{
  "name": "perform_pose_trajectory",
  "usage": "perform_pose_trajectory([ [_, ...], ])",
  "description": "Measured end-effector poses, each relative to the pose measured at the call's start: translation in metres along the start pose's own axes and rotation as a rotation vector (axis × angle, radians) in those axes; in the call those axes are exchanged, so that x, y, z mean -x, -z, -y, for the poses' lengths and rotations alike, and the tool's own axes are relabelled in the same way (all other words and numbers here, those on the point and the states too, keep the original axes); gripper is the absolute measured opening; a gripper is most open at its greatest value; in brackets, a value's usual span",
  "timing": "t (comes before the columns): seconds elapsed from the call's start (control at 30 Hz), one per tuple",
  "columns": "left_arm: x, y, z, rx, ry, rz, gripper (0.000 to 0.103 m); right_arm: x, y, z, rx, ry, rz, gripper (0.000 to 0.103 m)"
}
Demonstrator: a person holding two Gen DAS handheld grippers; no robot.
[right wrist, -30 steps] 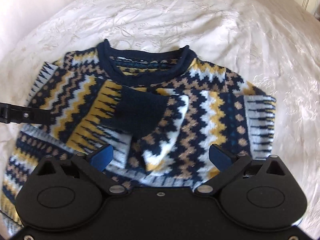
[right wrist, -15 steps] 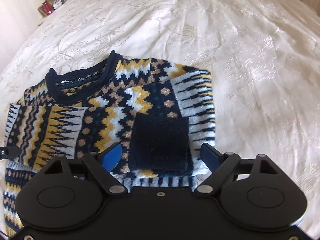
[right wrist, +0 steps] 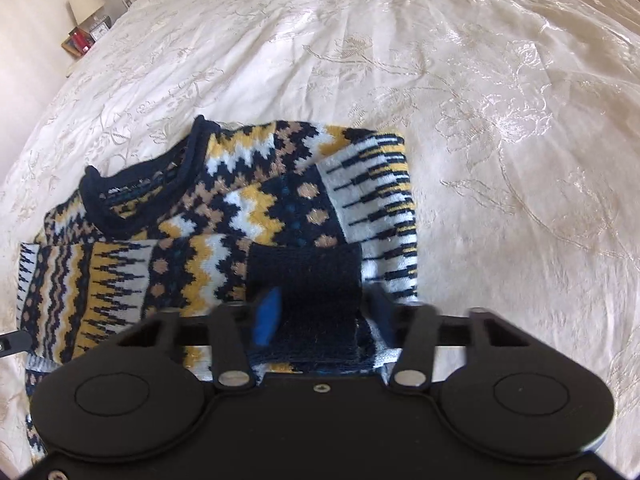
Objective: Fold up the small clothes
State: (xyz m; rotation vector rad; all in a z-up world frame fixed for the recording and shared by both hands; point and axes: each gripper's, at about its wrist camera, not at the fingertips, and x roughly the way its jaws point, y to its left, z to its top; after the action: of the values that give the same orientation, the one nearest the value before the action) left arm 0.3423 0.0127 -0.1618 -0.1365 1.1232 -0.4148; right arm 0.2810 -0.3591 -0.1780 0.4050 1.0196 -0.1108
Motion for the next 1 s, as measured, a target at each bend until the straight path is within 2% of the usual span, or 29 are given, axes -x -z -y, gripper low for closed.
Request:
perform_pose_trajectory([
  [0.07, 0.002, -0.001, 0.001, -0.002, -0.004, 0.010, 0.088, 0.004, -0.003, -0.005, 0.024, 0.007, 0.001, 0.017],
  [0.17, 0.005, -0.005, 0.003, -0.016, -0.009, 0.026, 0.088, 0.022, -0.006, -0.018, 0.092, -0.061, 0.039, 0.013],
  [0.23, 0.007, -0.010, 0.005, -0.027, -0.014, 0.044, 0.088, 0.040, -0.009, -0.028, 0.155, -0.080, 0.098, 0.012],
  [0.33, 0.006, -0.018, 0.005, -0.034, -0.023, 0.069, 0.088, 0.053, -0.016, -0.028, 0.157, -0.037, 0.162, 0.012],
  [0.47, -0.011, -0.026, 0.000, -0.039, -0.098, 0.059, 0.088, 0.022, -0.026, -0.009, 0.110, 0.019, 0.076, 0.015],
  [0.6, -0.030, -0.031, -0.013, -0.049, -0.207, 0.040, 0.088, -0.009, -0.017, -0.005, 0.151, 0.117, -0.002, 0.023],
  [0.7, -0.042, -0.031, -0.022, -0.051, -0.254, 0.008, 0.091, -0.013, -0.009, -0.002, 0.143, 0.132, -0.003, 0.021],
  [0.8, -0.047, -0.031, -0.034, 0.000, -0.219, -0.005, 0.096, -0.015, -0.007, -0.003, 0.151, 0.141, -0.002, 0.022],
  [0.9, -0.050, -0.031, -0.035, 0.005, -0.206, -0.015, 0.103, -0.018, -0.008, -0.002, 0.156, 0.146, -0.002, 0.023],
  [1.0, -0.054, -0.033, -0.034, 0.008, -0.218, -0.021, 0.103, -0.018, -0.007, -0.003, 0.161, 0.148, 0.008, 0.027],
])
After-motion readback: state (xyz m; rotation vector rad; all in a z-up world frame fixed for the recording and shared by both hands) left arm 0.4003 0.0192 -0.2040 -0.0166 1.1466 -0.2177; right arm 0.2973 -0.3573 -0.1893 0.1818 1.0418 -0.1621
